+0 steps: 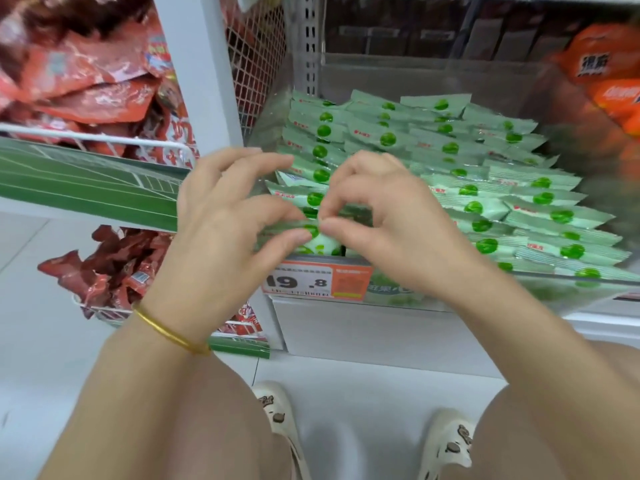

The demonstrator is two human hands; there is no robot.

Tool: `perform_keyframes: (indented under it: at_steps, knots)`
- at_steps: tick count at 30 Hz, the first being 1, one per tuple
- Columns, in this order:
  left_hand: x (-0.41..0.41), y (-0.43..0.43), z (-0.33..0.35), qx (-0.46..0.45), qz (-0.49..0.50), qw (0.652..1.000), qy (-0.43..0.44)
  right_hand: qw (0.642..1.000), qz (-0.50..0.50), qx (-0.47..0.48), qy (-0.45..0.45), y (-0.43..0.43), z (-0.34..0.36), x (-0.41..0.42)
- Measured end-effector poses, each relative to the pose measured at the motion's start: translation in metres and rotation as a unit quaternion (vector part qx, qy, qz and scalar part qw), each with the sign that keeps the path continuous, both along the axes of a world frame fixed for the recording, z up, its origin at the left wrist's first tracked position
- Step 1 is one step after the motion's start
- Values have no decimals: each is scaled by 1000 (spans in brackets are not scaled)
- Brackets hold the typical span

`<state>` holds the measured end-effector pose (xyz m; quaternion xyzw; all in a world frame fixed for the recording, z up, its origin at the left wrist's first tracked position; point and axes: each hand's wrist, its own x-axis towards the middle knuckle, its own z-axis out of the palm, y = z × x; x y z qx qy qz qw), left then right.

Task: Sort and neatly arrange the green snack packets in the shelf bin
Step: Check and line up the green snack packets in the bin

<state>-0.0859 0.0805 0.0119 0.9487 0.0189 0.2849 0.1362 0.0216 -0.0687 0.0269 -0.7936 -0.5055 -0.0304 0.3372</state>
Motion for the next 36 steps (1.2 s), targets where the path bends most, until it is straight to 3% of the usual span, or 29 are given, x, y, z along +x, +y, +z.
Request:
perform_keyframes:
  at_steps: [4, 7, 12, 16, 18, 24, 30, 33, 36]
  knots:
    - [5, -8, 22, -60, 14, 995, -84, 965, 1, 182, 189, -2, 13, 0]
    - [15, -20, 42, -145, -2, 981, -128, 919, 18, 247, 306, -8, 23, -2]
    - [30, -31, 56, -297, -9, 945, -135, 934, -42, 215, 282, -17, 22, -4]
    - [32, -46, 39, -455, -43, 889, -38, 925, -135, 242, 260, -27, 21, -1]
    - [32, -50, 29, -494, -81, 865, -31, 927, -146, 233, 255, -30, 20, 0]
    - [32, -49, 16, -485, -137, 861, -73, 938, -118, 202, 256, -31, 22, 0]
    - [31, -55, 9, -412, -132, 899, -77, 942, -137, 192, 238, -38, 14, 5]
    - [32, -56, 11, -346, -103, 930, -69, 940, -117, 216, 237, -43, 14, 2]
    - [35, -57, 15, -192, -18, 977, -90, 922, -102, 257, 272, -44, 18, -4]
